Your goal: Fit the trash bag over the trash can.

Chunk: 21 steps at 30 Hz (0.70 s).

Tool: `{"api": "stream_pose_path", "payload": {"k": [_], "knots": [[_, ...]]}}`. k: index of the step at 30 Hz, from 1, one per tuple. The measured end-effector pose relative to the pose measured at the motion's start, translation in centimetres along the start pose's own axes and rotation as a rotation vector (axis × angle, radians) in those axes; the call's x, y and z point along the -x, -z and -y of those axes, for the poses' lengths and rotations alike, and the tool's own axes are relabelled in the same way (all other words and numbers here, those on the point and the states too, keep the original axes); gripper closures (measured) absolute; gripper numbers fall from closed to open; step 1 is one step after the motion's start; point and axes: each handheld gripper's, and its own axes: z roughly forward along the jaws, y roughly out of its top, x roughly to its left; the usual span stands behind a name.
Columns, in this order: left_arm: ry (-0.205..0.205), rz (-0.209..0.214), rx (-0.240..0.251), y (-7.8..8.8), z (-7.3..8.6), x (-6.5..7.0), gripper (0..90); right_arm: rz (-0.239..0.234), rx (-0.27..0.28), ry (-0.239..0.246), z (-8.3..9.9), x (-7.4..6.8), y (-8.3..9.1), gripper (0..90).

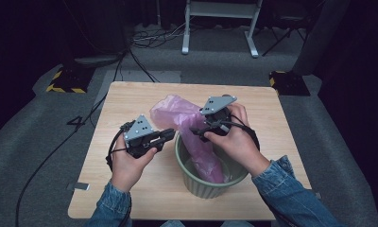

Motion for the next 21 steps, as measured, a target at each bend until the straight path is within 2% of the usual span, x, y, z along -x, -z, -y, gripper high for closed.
{"api": "stream_pose_path", "payload": {"k": [3,5,7,9,10,13,17,21], "knots": [[0.026,-0.007,0.017,0.0,0.2,-0.2,61.7,0.006,-0.012,-0.045,0.3,1.0,-0.4,32.8],[0.033,-0.009,0.023,0.0,0.3,-0.3,53.9,-0.023,-0.017,-0.048,0.5,1.5,-0.6,53.0],[0.03,-0.004,0.028,0.0,0.4,-0.3,48.9,-0.025,-0.016,-0.01,0.6,1.7,-0.6,67.0],[0.017,0.005,0.036,0.0,0.3,-0.1,45.1,0.012,-0.005,0.053,0.7,1.8,-0.2,80.9],[0.014,0.012,0.035,0.0,0.2,0.0,44.4,0.015,-0.001,0.064,0.8,1.8,0.0,88.3],[0.01,0.018,0.032,-0.1,-0.1,0.2,42.5,-0.019,0.009,0.076,1.0,1.7,0.9,90.0],[0.006,0.026,0.032,-0.2,-0.4,0.6,39.9,-0.059,0.032,0.138,1.4,0.4,2.2,90.0],[-0.047,0.025,0.009,-0.6,-0.8,1.3,34.3,-0.136,0.027,0.207,2.2,-1.7,3.3,90.0]]}}
